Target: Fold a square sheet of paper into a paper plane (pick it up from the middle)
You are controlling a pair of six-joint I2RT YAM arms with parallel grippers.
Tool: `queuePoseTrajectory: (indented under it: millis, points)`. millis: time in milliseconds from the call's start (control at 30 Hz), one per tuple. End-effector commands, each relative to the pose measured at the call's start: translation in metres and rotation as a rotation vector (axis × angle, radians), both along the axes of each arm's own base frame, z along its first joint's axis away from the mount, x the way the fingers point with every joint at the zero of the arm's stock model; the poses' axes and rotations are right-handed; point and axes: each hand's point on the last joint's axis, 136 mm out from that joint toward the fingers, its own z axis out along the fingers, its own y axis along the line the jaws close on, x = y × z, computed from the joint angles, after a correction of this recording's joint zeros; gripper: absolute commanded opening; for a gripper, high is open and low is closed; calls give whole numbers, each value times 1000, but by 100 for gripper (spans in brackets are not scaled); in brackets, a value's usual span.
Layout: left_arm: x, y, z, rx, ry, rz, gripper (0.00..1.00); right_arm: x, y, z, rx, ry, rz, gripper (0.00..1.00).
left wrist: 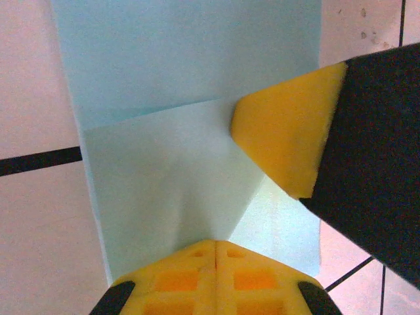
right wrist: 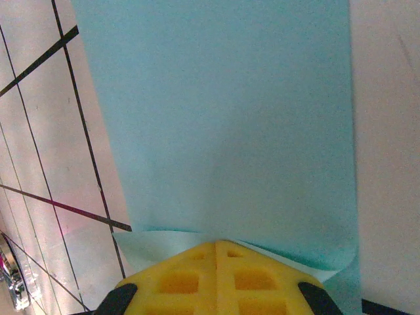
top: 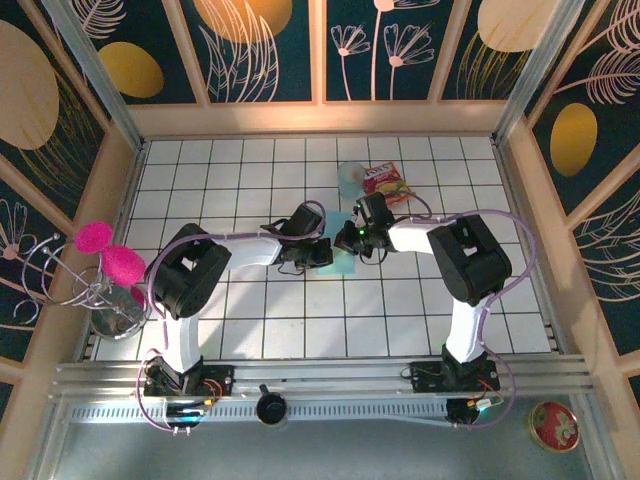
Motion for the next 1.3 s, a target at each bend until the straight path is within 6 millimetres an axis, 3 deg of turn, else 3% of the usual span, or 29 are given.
queuePoseTrajectory:
  millis: [0,467,867,967,1067,1133,1267]
  points:
    - [-16,8,-15,56,48,-50,2,-22,-32,-47,-136,130,-48,1]
    - [-36,28,-26,144,71,-126,0,-23,-37,-51,-150,142,-56,2]
    - [-81,77,-37,283,143,-183,0,-23,-39,-51,-156,141,-54,1]
    - [-72,78,-22,290,89,-164,0,-23,-39,-50,-154,138,-56,1]
    - [-48,64,7,228,-15,-108,0,-22,-39,-50,-152,136,-57,2]
    - [-32,49,38,127,-103,-68,0,-21,-38,-49,-146,132,-58,2]
    - [-17,25,50,7,-135,-35,0,-20,-37,-47,-137,129,-60,1]
